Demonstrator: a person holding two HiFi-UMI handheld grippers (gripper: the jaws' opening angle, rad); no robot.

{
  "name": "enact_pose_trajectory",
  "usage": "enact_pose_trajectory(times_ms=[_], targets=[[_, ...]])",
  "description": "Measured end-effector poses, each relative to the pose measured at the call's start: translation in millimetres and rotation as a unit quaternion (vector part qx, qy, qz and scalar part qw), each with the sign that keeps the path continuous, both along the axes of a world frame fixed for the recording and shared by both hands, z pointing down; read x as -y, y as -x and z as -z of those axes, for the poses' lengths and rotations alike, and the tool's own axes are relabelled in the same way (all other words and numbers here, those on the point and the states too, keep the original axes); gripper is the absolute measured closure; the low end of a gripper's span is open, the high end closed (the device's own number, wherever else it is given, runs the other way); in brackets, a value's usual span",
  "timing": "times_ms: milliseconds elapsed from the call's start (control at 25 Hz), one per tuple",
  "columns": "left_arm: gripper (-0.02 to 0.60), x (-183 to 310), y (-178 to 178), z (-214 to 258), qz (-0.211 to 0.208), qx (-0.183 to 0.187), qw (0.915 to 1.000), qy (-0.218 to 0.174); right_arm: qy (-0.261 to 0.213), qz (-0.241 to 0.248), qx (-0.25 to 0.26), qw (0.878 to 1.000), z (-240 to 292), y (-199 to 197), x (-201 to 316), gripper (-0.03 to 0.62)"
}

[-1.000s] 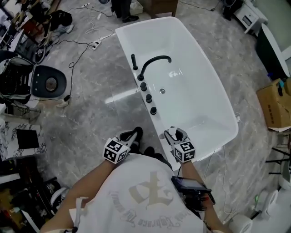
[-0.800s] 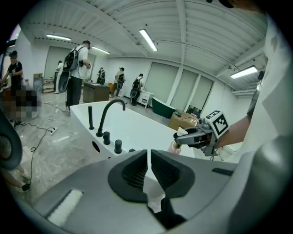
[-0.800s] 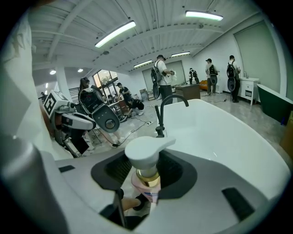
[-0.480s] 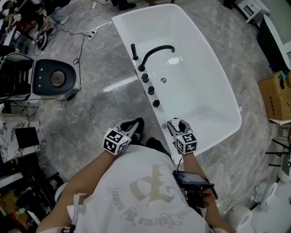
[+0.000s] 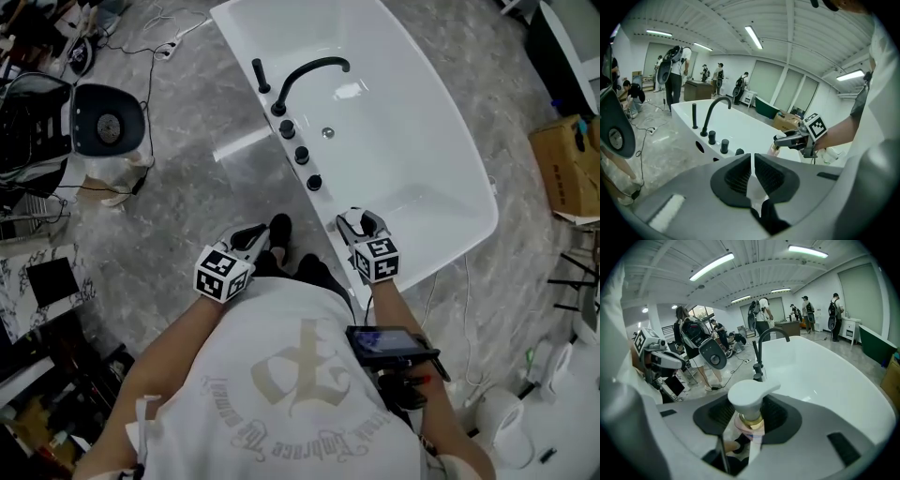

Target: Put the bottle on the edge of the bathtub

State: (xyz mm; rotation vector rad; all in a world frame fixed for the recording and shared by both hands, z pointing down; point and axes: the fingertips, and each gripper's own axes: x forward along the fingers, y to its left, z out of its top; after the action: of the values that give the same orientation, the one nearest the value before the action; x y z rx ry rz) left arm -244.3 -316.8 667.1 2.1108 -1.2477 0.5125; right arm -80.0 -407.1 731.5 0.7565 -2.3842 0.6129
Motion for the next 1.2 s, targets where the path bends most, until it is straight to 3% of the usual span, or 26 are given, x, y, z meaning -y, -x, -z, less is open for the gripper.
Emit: enact_pose_trajectory(times_ms=[360, 1200], targets=[[0.557, -6, -2, -7, 0.004, -0.002, 1.0, 0.008, 0.0, 0.009, -0.004, 1.0, -4, 10, 6, 0.436], [0.557, -19, 31, -9, 0.037, 0.003, 0.9992, 0.012, -0.024, 0.01, -0.016, 1.0, -9, 44, 35, 0.436]])
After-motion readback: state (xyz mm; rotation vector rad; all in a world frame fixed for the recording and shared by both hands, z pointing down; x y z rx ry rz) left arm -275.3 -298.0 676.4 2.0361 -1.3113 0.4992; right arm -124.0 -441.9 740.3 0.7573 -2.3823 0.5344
